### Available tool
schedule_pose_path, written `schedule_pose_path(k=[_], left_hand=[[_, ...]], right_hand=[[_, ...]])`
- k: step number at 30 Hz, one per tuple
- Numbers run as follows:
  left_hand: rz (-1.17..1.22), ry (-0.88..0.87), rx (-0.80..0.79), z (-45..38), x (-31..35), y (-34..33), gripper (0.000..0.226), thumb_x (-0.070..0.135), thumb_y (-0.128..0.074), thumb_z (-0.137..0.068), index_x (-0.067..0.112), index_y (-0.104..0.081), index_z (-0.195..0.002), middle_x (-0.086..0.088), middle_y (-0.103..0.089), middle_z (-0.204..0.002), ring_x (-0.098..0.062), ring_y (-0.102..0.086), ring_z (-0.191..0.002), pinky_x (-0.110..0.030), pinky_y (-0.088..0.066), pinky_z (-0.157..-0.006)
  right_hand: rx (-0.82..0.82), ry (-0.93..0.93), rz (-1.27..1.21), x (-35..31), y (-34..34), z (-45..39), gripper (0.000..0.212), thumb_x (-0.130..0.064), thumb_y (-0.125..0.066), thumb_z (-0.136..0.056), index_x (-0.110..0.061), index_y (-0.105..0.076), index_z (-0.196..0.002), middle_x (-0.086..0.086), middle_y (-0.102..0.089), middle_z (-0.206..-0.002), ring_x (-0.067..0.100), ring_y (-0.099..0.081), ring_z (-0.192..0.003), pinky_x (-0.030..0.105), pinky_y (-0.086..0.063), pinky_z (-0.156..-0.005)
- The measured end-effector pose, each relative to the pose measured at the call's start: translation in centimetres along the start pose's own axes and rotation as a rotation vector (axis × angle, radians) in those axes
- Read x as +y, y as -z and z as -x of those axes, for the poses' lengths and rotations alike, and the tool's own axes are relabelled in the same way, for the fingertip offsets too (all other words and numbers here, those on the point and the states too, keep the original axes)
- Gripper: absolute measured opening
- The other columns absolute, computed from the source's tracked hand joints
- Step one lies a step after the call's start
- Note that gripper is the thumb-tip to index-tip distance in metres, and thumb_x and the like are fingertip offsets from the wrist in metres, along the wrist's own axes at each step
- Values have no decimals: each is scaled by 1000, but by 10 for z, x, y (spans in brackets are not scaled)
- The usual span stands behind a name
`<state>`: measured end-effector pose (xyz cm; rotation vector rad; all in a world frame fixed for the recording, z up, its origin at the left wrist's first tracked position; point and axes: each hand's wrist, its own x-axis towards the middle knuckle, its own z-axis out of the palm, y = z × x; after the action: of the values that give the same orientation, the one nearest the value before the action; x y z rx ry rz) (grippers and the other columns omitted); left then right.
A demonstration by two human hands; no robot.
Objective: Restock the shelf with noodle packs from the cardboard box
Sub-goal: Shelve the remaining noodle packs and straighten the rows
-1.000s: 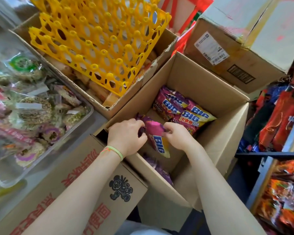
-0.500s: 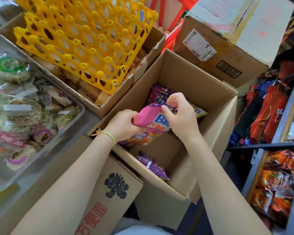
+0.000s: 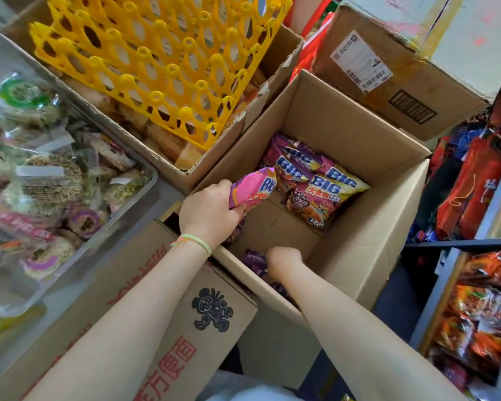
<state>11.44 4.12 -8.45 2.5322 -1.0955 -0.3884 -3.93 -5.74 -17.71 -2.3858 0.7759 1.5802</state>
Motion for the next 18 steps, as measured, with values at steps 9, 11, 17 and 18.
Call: schedule_pose_path(k=[9, 11, 17, 18], left_hand=[[36, 19, -17, -6, 4, -2, 33, 48, -62, -89, 17, -56, -100, -3, -67, -89, -30, -67, -80, -36, -54, -61], [26, 18, -20, -7, 5, -1, 33, 48, -62, -89, 18, -55, -99, -2, -66, -89, -29, -67, -78, -33, -51, -58], [20, 22, -35, -9, 6, 1, 31, 45, -62, -91, 17, -53, -102, -2, -65, -92, -27, -68, -82, -28, -41, -56], [23, 32, -36, -10, 7, 3, 31, 44, -62, -91, 17, -53, -103, -3, -65, -93, -28, -68, -83, -28, -40, -57]], right_hand=[[129, -60, -553, 20, -6, -1, 28, -29, -61, -93, -11, -58, -115, 6, -64, -100, 23, -60, -82, 30, -48, -70], [247, -71, -487, 24, 2, 5, 34, -20, -57, -96, -9, -47, -126, 13, -62, -111, 28, -58, -89, 33, -44, -69], [305, 57, -325, 18, 30, 38, 53, -4, -54, -90, -21, -49, -140, 7, -64, -119, 24, -63, -103, 31, -50, -68], [311, 87, -282, 20, 38, 47, 56, -3, -54, -90, -24, -48, -142, 6, -64, -121, 24, -63, -106, 32, -53, -71]])
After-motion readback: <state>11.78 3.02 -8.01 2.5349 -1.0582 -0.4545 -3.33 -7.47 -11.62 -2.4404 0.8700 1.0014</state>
